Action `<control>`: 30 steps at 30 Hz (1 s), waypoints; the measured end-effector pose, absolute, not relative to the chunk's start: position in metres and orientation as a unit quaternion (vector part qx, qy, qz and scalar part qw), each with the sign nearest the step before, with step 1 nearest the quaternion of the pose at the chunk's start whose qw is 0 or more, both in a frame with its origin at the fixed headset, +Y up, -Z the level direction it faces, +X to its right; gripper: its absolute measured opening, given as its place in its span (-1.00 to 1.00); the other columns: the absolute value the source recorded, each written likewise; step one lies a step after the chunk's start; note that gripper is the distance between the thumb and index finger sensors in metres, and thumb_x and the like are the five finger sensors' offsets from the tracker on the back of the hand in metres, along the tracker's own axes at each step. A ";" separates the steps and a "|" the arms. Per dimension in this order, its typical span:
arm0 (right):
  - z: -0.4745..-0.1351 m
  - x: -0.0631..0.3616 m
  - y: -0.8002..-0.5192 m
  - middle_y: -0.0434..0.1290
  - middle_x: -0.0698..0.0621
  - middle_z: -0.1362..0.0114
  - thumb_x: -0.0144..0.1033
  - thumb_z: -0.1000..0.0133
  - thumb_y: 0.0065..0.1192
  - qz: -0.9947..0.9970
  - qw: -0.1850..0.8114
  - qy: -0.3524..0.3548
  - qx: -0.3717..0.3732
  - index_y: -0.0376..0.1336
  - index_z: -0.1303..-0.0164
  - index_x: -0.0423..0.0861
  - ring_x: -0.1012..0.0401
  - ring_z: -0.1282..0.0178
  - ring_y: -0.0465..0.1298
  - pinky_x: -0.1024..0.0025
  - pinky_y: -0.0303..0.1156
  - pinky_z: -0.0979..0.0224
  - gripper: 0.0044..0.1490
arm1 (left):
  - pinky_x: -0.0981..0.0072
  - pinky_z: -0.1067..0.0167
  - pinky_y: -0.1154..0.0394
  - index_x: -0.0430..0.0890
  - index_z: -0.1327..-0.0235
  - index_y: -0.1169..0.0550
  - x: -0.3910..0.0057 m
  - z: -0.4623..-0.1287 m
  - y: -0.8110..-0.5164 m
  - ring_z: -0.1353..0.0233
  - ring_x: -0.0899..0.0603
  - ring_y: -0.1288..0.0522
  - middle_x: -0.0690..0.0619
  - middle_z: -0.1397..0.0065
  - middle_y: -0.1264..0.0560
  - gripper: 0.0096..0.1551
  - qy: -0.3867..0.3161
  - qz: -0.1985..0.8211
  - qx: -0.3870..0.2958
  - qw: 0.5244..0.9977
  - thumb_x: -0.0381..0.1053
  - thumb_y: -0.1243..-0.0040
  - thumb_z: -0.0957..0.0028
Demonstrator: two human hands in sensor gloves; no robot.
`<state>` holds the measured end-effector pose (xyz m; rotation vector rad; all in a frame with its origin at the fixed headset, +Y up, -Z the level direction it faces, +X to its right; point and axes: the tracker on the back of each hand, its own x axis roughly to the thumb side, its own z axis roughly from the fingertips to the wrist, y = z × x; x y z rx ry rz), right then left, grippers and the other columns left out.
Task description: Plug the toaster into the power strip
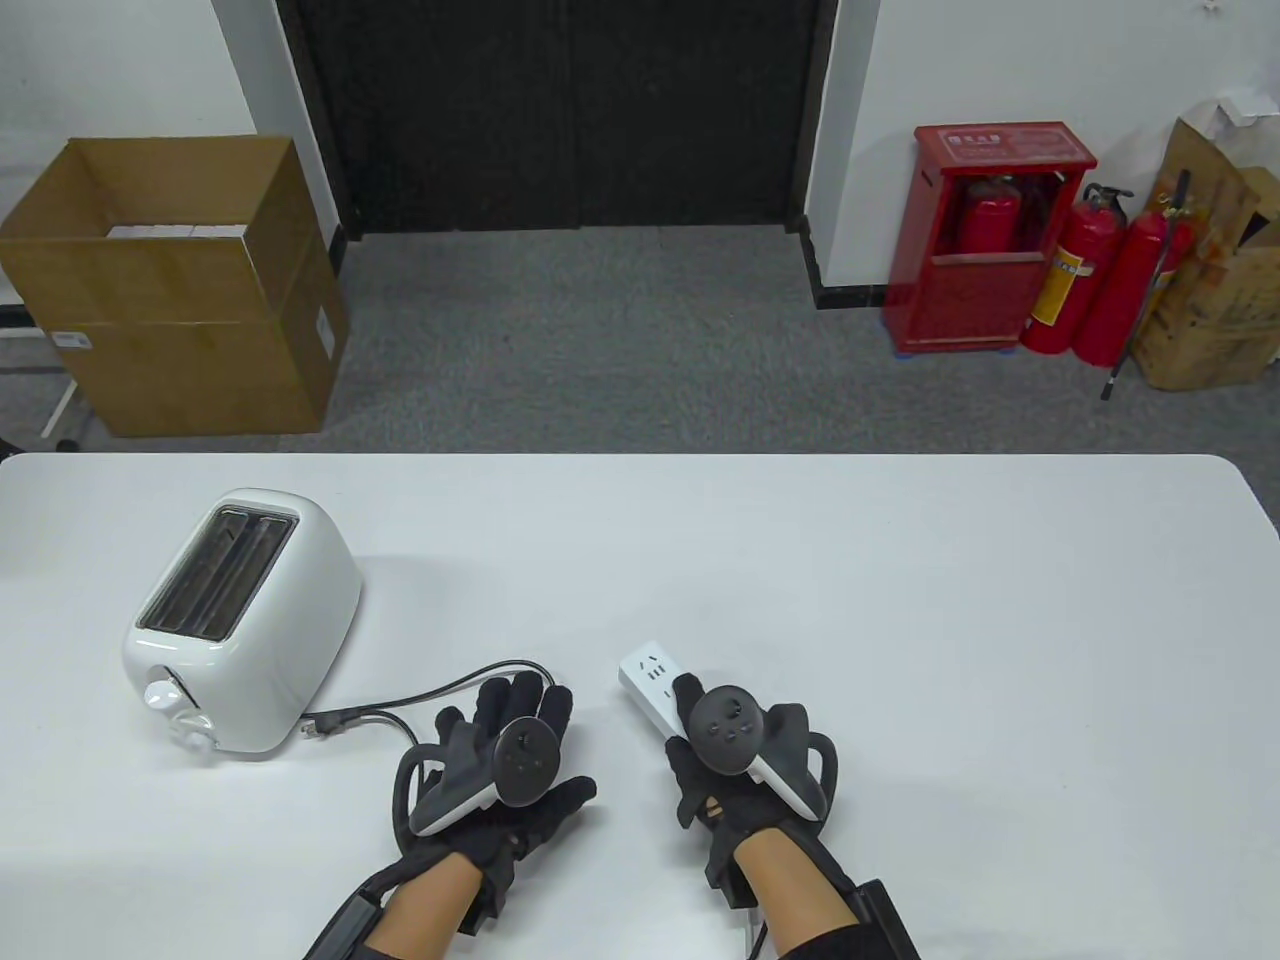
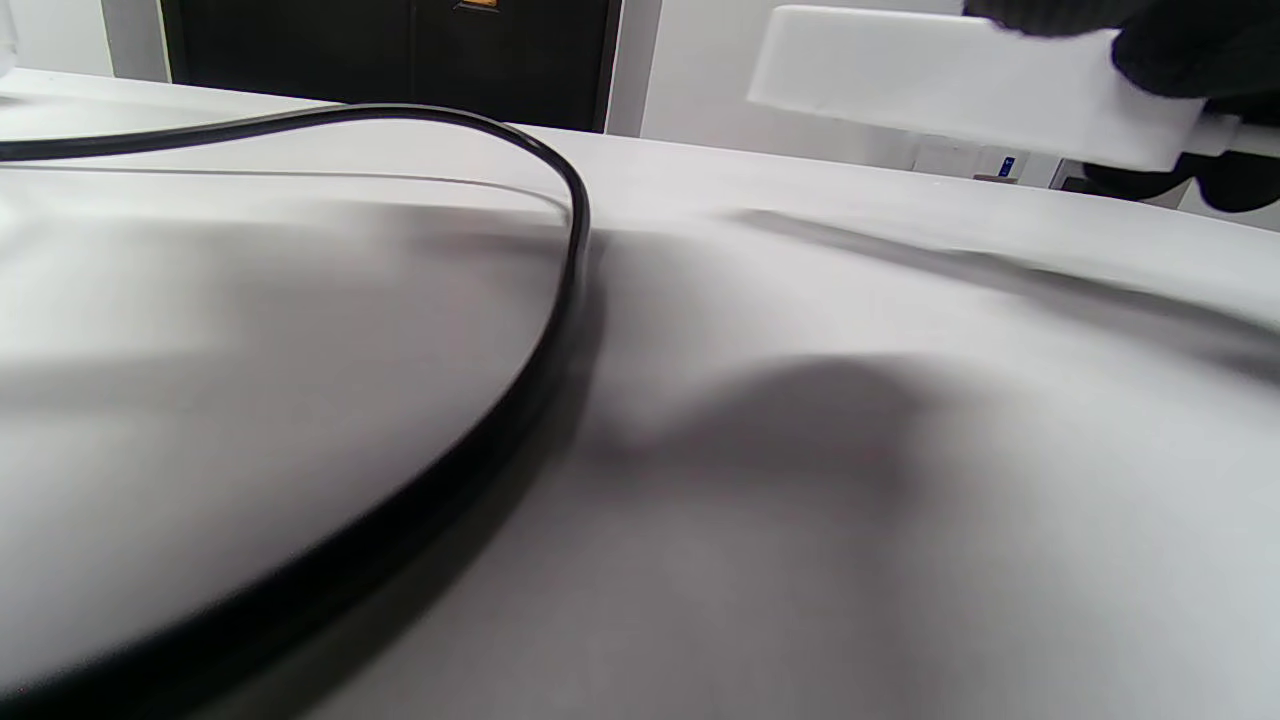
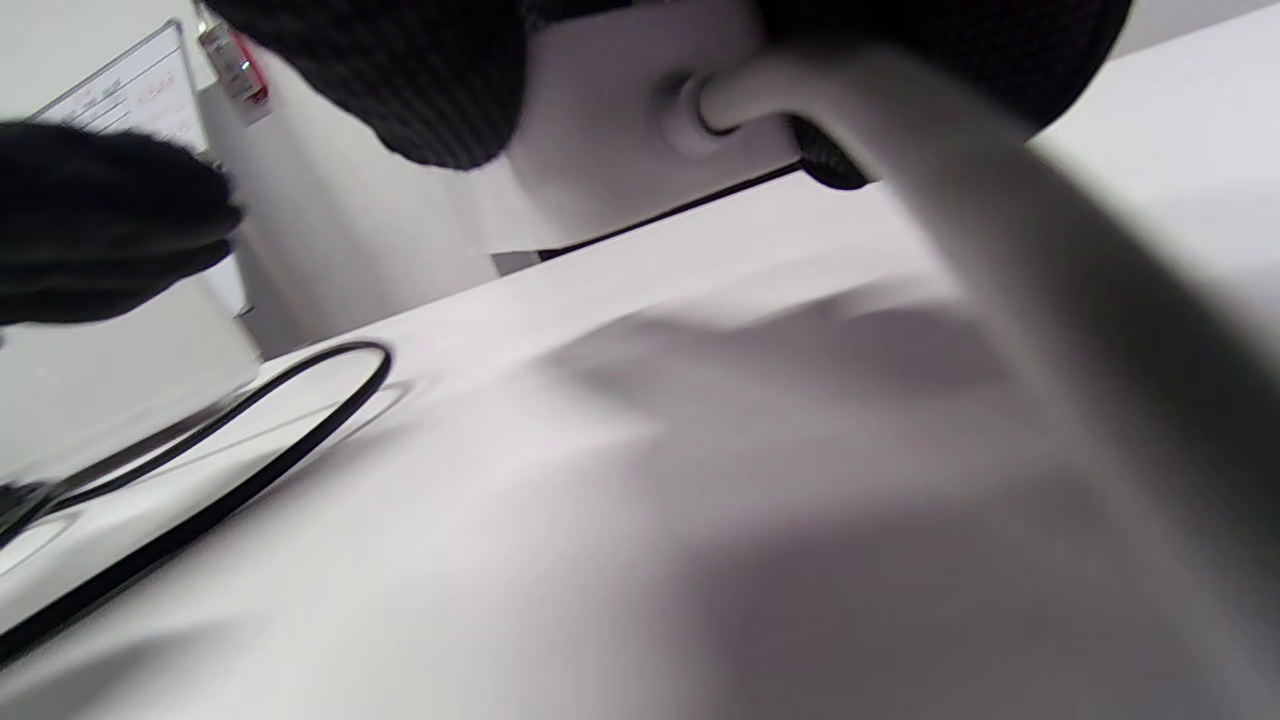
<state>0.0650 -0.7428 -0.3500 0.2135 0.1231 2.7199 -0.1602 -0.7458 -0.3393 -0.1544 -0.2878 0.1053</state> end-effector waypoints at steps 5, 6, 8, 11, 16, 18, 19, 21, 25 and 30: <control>-0.350 0.044 -0.751 0.27 -0.26 -0.49 0.00 -0.02 0.19 0.974 0.183 0.080 0.110 0.05 -0.52 0.02 -0.22 -0.24 0.44 -0.17 0.40 -0.21 -0.15 | -0.58 -0.35 0.16 0.12 -0.63 0.15 -0.160 -0.339 -0.746 -0.74 -0.38 0.17 -0.05 -0.77 0.18 0.10 -0.143 0.053 -0.076 0.985 0.52 0.08 0.05; -0.350 0.041 -0.752 0.27 -0.25 -0.50 0.01 -0.02 0.19 0.974 0.174 0.082 0.118 0.05 -0.52 0.02 -0.21 -0.24 0.44 -0.16 0.40 -0.21 -0.15 | -0.58 -0.35 0.16 0.12 -0.63 0.15 -0.161 -0.339 -0.746 -0.74 -0.38 0.17 -0.05 -0.77 0.18 0.10 -0.143 0.052 -0.076 0.985 0.52 0.08 0.05; -0.349 0.036 -0.753 0.26 -0.24 -0.51 0.02 -0.03 0.16 0.972 0.165 0.091 0.137 0.03 -0.53 0.04 -0.19 -0.26 0.44 -0.14 0.41 -0.22 -0.15 | -0.59 -0.35 0.16 0.12 -0.63 0.15 -0.161 -0.339 -0.746 -0.74 -0.38 0.17 -0.05 -0.77 0.18 0.09 -0.143 0.052 -0.075 0.986 0.52 0.08 0.05; -0.348 0.029 -0.756 0.24 -0.22 -0.53 0.02 -0.04 0.15 0.970 0.160 0.107 0.149 0.03 -0.53 0.05 -0.18 -0.29 0.43 -0.14 0.41 -0.24 -0.16 | -0.58 -0.35 0.15 0.12 -0.63 0.15 -0.161 -0.339 -0.746 -0.74 -0.38 0.17 -0.05 -0.77 0.18 0.09 -0.142 0.052 -0.076 0.986 0.52 0.08 0.05; -0.347 0.022 -0.762 0.22 -0.19 -0.57 0.01 -0.05 0.14 0.970 0.138 0.133 0.152 0.02 -0.54 0.13 -0.18 -0.35 0.41 -0.15 0.39 -0.27 -0.19 | -0.58 -0.35 0.16 0.12 -0.63 0.15 -0.161 -0.339 -0.746 -0.74 -0.38 0.17 -0.05 -0.77 0.17 0.09 -0.141 0.050 -0.077 0.986 0.52 0.08 0.05; -0.348 0.022 -0.763 0.24 -0.18 -0.57 0.01 -0.05 0.16 0.970 0.136 0.143 0.143 0.03 -0.53 0.16 -0.17 -0.37 0.40 -0.17 0.38 -0.28 -0.20 | -0.59 -0.35 0.15 0.12 -0.63 0.14 -0.162 -0.340 -0.745 -0.74 -0.37 0.16 -0.05 -0.77 0.17 0.09 -0.140 0.051 -0.075 0.986 0.52 0.08 0.05; -0.348 0.022 -0.763 0.24 -0.18 -0.58 -0.01 -0.04 0.18 0.969 0.141 0.146 0.138 0.05 -0.52 0.16 -0.18 -0.37 0.39 -0.18 0.37 -0.29 -0.20 | -0.58 -0.35 0.15 0.12 -0.63 0.14 -0.164 -0.341 -0.743 -0.74 -0.37 0.16 -0.05 -0.77 0.17 0.09 -0.137 0.054 -0.073 0.986 0.51 0.07 0.04; -0.349 0.022 -0.762 0.25 -0.17 -0.58 -0.03 -0.04 0.19 0.969 0.149 0.148 0.133 0.07 -0.51 0.16 -0.18 -0.38 0.38 -0.19 0.36 -0.28 -0.21 | -0.57 -0.37 0.13 0.13 -0.63 0.13 -0.170 -0.344 -0.738 -0.75 -0.36 0.15 -0.04 -0.77 0.16 0.06 -0.128 0.064 -0.069 0.987 0.48 0.05 0.03; -0.350 0.023 -0.762 0.26 -0.17 -0.58 -0.05 -0.03 0.20 0.968 0.154 0.155 0.124 0.09 -0.50 0.18 -0.19 -0.38 0.38 -0.20 0.36 -0.28 -0.23 | -0.51 -0.44 0.01 0.14 -0.62 0.06 -0.195 -0.356 -0.723 -0.76 -0.31 0.03 -0.01 -0.77 0.05 -0.08 -0.065 0.083 -0.044 0.993 0.24 -0.05 -0.07; -0.351 0.024 -0.762 0.25 -0.16 -0.59 -0.08 -0.03 0.21 0.966 0.157 0.164 0.119 0.08 -0.51 0.19 -0.22 -0.40 0.35 -0.22 0.33 -0.30 -0.22 | -0.37 -0.43 -0.25 0.09 -0.59 -0.13 -0.238 -0.374 -0.711 -0.66 -0.31 -0.27 -0.04 -0.70 -0.19 -0.20 0.058 0.022 -0.006 0.998 0.02 -0.14 -0.07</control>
